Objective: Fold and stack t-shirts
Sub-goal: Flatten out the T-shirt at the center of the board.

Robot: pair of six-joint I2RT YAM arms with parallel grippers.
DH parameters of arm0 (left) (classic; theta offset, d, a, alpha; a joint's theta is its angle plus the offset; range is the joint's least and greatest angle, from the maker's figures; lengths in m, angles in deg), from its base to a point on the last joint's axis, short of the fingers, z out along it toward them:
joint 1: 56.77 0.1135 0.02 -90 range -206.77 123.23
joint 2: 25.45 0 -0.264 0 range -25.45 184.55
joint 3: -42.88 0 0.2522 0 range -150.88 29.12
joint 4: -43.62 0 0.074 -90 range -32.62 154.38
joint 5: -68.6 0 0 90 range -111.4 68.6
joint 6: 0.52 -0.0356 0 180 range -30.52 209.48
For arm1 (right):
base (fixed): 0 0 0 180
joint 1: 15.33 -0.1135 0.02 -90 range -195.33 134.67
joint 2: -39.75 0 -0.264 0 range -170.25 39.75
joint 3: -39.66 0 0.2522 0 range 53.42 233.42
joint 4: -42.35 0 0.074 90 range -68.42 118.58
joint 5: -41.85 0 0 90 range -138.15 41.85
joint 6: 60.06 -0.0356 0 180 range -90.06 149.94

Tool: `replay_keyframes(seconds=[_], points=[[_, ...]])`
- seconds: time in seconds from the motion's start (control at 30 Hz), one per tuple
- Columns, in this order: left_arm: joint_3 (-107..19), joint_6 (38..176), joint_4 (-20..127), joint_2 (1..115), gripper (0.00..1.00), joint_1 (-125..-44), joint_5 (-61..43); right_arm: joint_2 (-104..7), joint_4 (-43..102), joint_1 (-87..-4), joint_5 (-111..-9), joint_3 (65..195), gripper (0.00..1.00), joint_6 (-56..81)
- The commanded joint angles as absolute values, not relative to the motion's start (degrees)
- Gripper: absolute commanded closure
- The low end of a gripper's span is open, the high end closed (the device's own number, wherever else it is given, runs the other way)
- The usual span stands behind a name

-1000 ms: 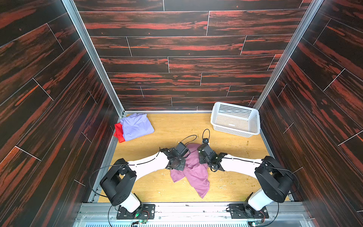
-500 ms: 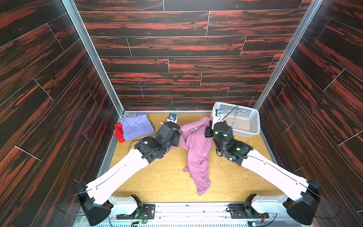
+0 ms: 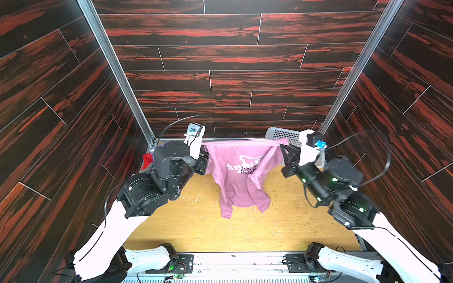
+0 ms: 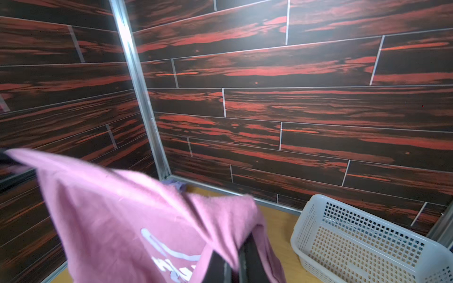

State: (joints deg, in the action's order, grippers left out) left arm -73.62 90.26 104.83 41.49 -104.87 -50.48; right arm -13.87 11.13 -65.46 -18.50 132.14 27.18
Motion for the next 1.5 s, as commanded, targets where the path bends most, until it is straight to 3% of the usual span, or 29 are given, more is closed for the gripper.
replay_keyframes(seconds=[0.0, 0.13, 0.27, 0.53, 0.73, 1.0, 1.3, 1.47], points=[[-78.2, 91.7, 112.0, 36.9, 1.00, -103.5, -59.7, -8.7, 3.9, -63.0, -9.7, 137.6, 0.99, 27.2], [-78.7, 93.7, 112.4, 35.8, 1.00, -104.3, -57.0, -7.1, 0.1, -63.0, -11.7, 139.5, 0.98, 25.4], [-76.3, 93.9, 111.2, 35.8, 1.00, -104.4, -56.3, -11.1, -2.0, -63.0, -6.1, 137.3, 0.99, 22.4], [-80.3, 89.5, 103.8, 40.3, 1.00, -104.7, -53.3, -12.1, 7.8, -63.0, -1.4, 127.6, 1.00, 20.4], [-91.8, 84.0, 100.4, 46.6, 1.00, -105.7, -50.9, -10.2, 3.8, -63.0, 1.7, 137.6, 1.00, 27.9], [-109.3, 82.7, 109.1, 50.5, 1.00, -106.3, -49.6, -6.5, -5.2, -62.9, 2.9, 154.4, 0.99, 33.7], [-103.6, 83.9, 108.4, 44.7, 1.00, -106.4, -49.5, -8.5, -7.3, -62.9, 6.9, 158.4, 0.98, 35.9], [-85.5, 82.8, 101.9, 42.3, 1.00, -106.4, -55.5, -16.7, -5.0, -62.9, 10.0, 147.6, 0.97, 29.8]])
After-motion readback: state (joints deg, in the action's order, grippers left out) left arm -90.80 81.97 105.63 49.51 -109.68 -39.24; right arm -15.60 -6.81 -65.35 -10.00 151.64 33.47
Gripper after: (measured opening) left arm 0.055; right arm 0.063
